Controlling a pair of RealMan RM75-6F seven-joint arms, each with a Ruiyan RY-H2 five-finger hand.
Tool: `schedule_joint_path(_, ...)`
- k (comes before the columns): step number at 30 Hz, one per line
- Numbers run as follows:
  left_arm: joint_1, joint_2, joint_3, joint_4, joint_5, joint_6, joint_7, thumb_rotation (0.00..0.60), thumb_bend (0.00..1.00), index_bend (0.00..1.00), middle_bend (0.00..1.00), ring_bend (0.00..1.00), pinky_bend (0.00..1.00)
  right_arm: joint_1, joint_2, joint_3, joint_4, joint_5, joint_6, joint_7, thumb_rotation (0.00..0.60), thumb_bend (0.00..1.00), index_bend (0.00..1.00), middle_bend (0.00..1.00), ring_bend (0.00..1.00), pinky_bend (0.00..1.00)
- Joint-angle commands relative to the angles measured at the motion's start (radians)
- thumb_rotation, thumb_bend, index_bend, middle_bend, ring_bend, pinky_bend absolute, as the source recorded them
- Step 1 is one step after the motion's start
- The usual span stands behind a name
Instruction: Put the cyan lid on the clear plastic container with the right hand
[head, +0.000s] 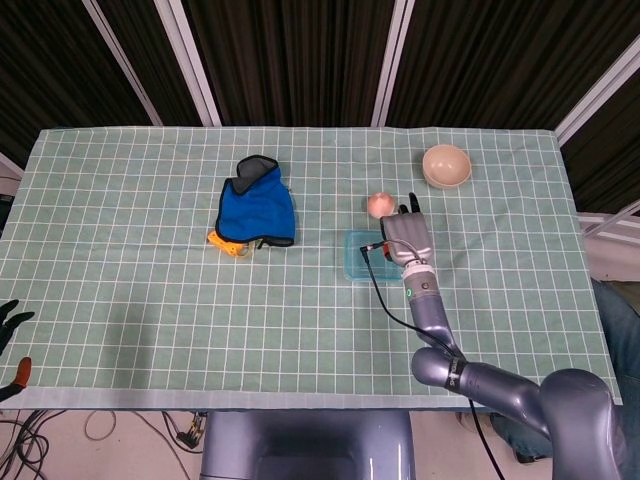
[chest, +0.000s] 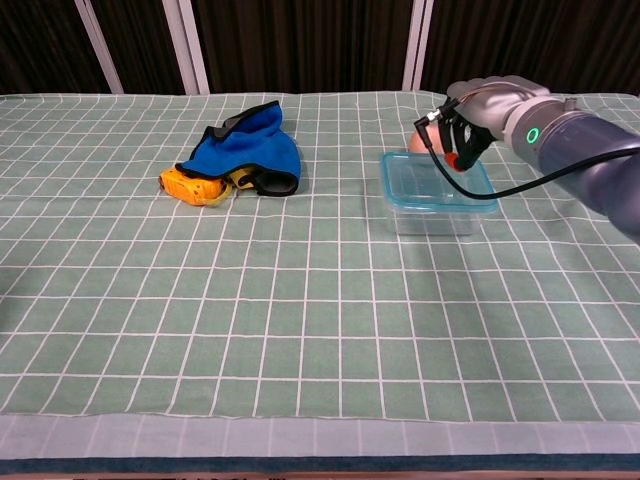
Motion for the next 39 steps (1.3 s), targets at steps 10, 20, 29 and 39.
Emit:
schedule_joint_path(10,-0.001,0.004,0.0,-0.005,-0.004,-0.005,-0.004,0.6,0.52,0.14,0.0,0.0,0.0,0.013,-0.038,-0.002,0.067,-0.018,-0.028,0.02,0.6,0.48,0.7,0.57,0.25,0.0)
schedule_joint_path(20,-0.001,0.006,0.001,-0.007,-0.007,-0.007,-0.005,0.6,0.52,0.14,0.0,0.0,0.0,0.017,-0.057,0.0,0.106,-0.012,-0.061,0.024,0.6,0.48,0.7,0.57,0.25,0.0)
schedule_joint_path(29,-0.001,0.006,0.0,-0.007,-0.007,-0.007,-0.008,0.6,0.52,0.14,0.0,0.0,0.0,0.016,-0.064,0.003,0.117,0.007,-0.088,0.026,0.6,0.48,0.69,0.57,0.25,0.0)
schedule_joint_path(39,-0.001,0.007,0.001,-0.006,-0.003,-0.006,-0.009,0.6,0.52,0.14,0.0,0.0,0.0,0.011,-0.029,0.022,0.044,-0.018,-0.037,0.031,0.6,0.48,0.7,0.57,0.25,0.0)
